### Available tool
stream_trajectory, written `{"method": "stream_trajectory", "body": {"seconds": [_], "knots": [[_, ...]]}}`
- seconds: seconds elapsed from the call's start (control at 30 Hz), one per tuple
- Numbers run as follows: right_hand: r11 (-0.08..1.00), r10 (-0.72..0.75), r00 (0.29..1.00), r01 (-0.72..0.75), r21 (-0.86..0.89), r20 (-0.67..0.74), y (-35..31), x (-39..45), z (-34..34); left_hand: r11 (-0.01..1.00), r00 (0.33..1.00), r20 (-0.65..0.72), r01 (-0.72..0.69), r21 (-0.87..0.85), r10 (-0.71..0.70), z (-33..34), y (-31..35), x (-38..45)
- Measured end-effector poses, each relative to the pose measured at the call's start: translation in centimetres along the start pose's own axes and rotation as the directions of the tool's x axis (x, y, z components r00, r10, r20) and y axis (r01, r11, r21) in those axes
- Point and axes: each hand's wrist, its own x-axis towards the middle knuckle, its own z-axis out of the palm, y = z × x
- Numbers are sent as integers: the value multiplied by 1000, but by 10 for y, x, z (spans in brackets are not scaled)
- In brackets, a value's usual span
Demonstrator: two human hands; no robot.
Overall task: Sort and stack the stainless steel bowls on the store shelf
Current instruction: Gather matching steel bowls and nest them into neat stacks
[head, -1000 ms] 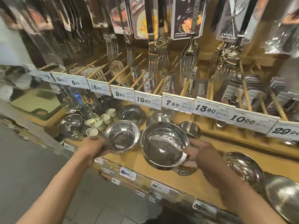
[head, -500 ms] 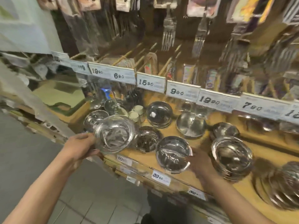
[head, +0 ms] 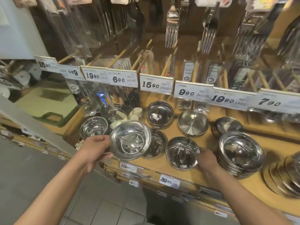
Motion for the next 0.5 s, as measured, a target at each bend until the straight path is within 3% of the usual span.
{"method": "stream_trajectory", "body": {"seconds": [0.3,0.5], "knots": [[999,43,996,-42,24,-77,-4,-9,10,1000,999,37,-3,-9,4,5,12,6],[994,105,994,-105,39,2,-3,-28,11,999,997,77,-5,-47,9,22,20,5]]}}
